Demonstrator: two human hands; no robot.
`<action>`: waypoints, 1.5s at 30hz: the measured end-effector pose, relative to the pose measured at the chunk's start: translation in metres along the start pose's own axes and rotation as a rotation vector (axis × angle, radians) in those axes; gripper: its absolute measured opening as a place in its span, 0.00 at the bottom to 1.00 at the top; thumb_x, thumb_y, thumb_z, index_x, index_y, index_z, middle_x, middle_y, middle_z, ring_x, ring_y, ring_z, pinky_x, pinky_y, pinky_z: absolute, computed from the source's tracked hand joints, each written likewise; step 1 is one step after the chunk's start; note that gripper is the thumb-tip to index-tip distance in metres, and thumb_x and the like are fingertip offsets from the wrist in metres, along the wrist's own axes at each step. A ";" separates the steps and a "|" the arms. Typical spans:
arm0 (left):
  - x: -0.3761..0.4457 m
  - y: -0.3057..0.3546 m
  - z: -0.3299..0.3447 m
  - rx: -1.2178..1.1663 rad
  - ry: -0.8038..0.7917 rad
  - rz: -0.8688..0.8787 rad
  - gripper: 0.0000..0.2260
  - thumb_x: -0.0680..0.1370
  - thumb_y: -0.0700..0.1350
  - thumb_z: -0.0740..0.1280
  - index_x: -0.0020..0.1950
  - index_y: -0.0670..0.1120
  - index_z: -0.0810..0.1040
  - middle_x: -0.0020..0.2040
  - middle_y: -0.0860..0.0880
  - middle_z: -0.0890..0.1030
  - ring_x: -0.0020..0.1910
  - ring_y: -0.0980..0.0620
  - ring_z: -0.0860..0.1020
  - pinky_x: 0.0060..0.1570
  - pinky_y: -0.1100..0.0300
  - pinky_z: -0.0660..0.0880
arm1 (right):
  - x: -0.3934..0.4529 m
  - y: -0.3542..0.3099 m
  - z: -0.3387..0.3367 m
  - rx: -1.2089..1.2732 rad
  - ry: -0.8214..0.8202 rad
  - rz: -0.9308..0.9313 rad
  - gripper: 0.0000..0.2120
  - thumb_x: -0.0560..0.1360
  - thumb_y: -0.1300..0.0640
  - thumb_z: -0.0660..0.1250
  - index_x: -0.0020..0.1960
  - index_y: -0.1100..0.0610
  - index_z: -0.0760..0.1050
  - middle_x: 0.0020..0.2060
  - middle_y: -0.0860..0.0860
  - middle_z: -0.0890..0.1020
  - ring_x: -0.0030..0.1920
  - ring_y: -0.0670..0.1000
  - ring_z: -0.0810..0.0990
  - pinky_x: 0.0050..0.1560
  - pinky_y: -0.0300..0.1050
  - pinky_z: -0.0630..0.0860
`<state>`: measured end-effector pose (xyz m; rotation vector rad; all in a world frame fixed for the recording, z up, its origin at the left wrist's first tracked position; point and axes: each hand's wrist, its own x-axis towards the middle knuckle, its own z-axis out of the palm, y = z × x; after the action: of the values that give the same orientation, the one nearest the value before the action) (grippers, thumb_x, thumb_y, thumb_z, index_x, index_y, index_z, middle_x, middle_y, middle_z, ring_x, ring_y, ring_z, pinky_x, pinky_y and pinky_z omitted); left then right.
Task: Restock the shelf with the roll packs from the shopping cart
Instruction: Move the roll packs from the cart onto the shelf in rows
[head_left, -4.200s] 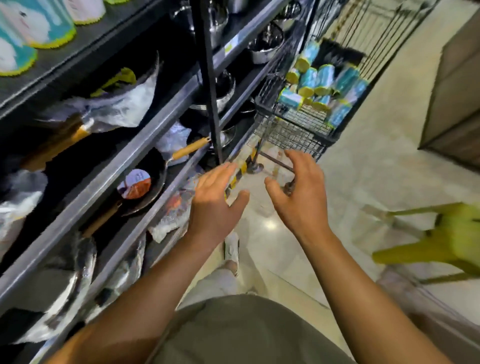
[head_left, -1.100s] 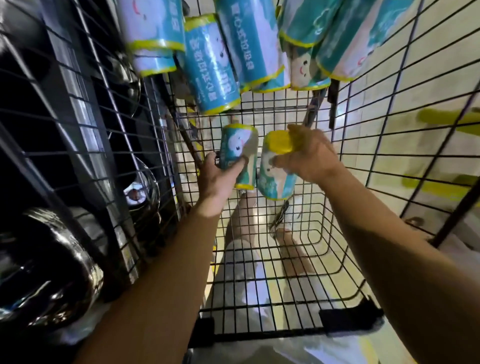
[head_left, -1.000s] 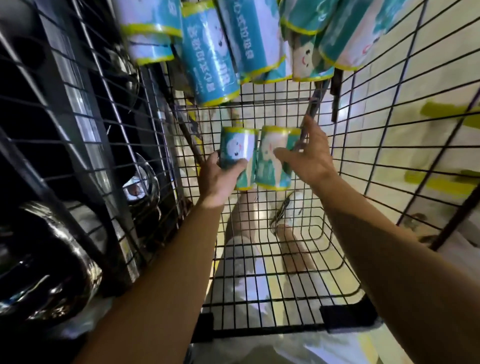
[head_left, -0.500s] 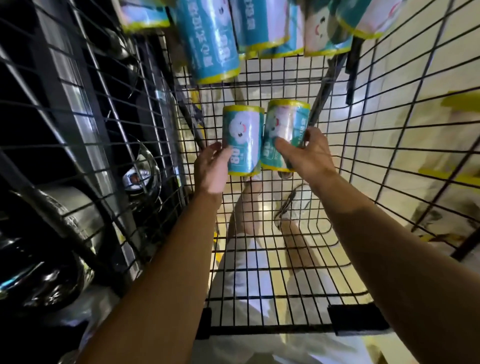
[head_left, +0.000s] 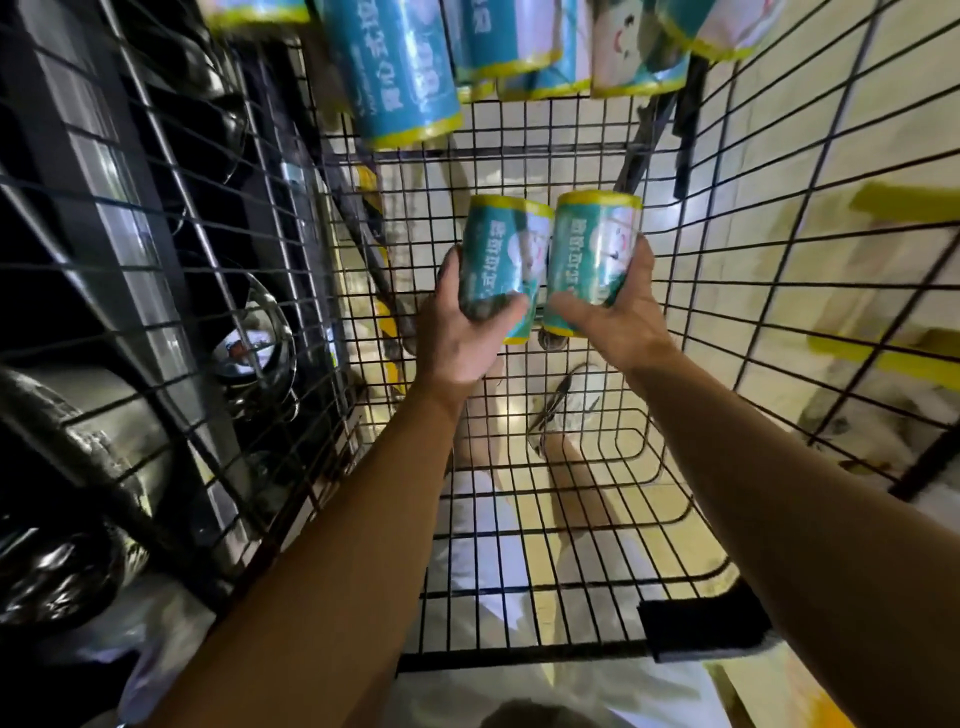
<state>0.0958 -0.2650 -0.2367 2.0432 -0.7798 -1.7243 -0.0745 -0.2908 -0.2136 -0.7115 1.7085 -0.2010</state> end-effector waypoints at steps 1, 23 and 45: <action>0.000 -0.001 0.002 -0.028 -0.030 0.007 0.34 0.66 0.52 0.78 0.69 0.51 0.70 0.59 0.51 0.82 0.55 0.52 0.82 0.55 0.52 0.80 | 0.001 0.001 0.000 -0.002 -0.003 -0.014 0.41 0.72 0.65 0.75 0.74 0.51 0.54 0.54 0.50 0.79 0.48 0.43 0.84 0.46 0.41 0.83; -0.210 0.113 -0.013 -0.769 0.279 0.283 0.36 0.58 0.49 0.79 0.65 0.56 0.72 0.62 0.48 0.81 0.56 0.44 0.81 0.46 0.47 0.78 | -0.207 -0.081 -0.057 0.409 0.051 -0.357 0.34 0.63 0.55 0.78 0.66 0.51 0.67 0.53 0.52 0.84 0.50 0.51 0.85 0.50 0.49 0.83; -0.557 -0.019 -0.036 -1.043 0.823 0.627 0.35 0.59 0.45 0.77 0.66 0.46 0.72 0.41 0.56 0.82 0.40 0.54 0.80 0.39 0.58 0.74 | -0.460 -0.046 -0.101 0.011 -0.293 -1.055 0.28 0.66 0.59 0.79 0.63 0.47 0.76 0.54 0.42 0.80 0.51 0.37 0.82 0.53 0.37 0.78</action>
<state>0.0756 0.0892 0.1943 1.3130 -0.1185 -0.5706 -0.1068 -0.0969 0.2165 -1.5016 0.9178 -0.7847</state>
